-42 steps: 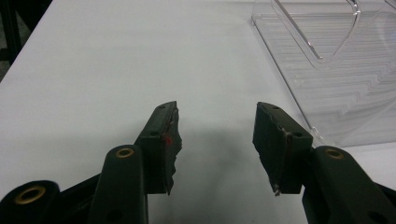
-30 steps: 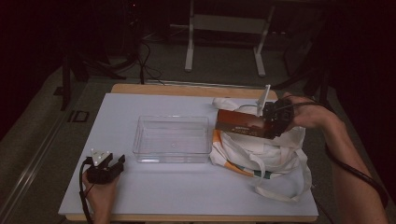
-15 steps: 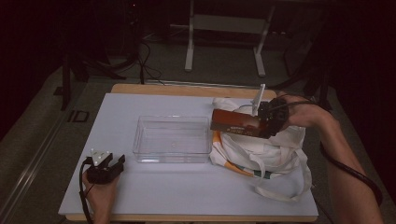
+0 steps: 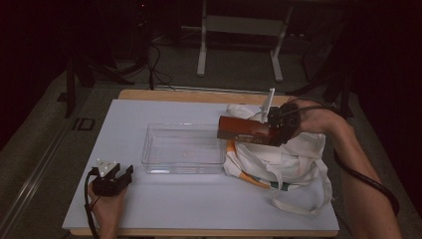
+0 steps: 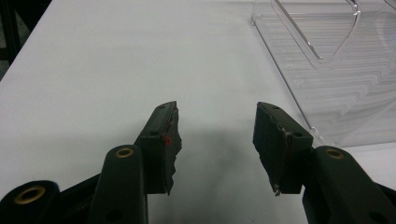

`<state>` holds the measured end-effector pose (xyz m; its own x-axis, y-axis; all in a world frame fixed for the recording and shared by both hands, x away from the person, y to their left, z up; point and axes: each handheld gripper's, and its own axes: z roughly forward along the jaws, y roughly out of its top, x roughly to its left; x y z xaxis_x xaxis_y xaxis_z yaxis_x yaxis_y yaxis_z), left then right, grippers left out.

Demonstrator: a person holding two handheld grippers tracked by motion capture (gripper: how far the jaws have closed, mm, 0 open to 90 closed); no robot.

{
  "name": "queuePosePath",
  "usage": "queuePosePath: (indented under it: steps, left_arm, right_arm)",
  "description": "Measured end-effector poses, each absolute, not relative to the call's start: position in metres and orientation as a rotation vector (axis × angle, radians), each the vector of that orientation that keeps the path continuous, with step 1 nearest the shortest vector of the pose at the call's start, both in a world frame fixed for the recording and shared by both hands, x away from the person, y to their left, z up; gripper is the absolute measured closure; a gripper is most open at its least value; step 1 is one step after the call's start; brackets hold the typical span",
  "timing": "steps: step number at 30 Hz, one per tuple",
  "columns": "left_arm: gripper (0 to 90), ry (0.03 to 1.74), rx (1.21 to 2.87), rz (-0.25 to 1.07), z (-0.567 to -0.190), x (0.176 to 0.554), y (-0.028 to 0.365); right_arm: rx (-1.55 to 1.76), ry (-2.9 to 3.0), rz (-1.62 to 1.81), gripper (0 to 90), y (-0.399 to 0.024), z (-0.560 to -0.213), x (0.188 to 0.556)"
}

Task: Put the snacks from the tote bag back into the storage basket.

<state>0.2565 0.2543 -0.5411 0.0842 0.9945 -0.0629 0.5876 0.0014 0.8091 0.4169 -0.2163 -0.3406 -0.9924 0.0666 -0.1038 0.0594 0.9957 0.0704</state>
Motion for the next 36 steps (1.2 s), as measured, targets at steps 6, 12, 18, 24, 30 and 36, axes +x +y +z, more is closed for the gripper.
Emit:
queuePosePath:
  steps: [6, 12, 18, 24, 30, 36]
  left_arm:
    - [51.2, 1.584, 1.670, 0.742, -0.541, 0.256, 0.254]
    - [51.2, 1.585, 1.669, 0.742, -0.541, 0.256, 0.254]
    - [51.2, 1.585, 1.667, 0.743, -0.541, 0.256, 0.254]
    - [51.2, 1.584, 1.660, 0.746, -0.541, 0.256, 0.254]
    - [51.2, 1.584, 1.660, 0.748, -0.541, 0.256, 0.254]
    - [51.2, 1.584, 1.657, 0.747, -0.541, 0.255, 0.255]
  right_arm:
    - [0.081, 3.032, 0.105, 43.4, -0.212, -0.340, 0.417]
    - [0.069, 3.038, 0.122, 43.4, -0.205, -0.340, 0.418]
    - [0.051, 3.040, 0.125, 43.3, -0.198, -0.341, 0.418]
    - [0.051, 3.042, 0.120, 43.3, -0.195, -0.341, 0.417]
    - [0.033, 3.039, 0.131, 43.3, -0.190, -0.340, 0.416]
    - [0.019, 3.042, 0.135, 43.3, -0.186, -0.342, 0.416]
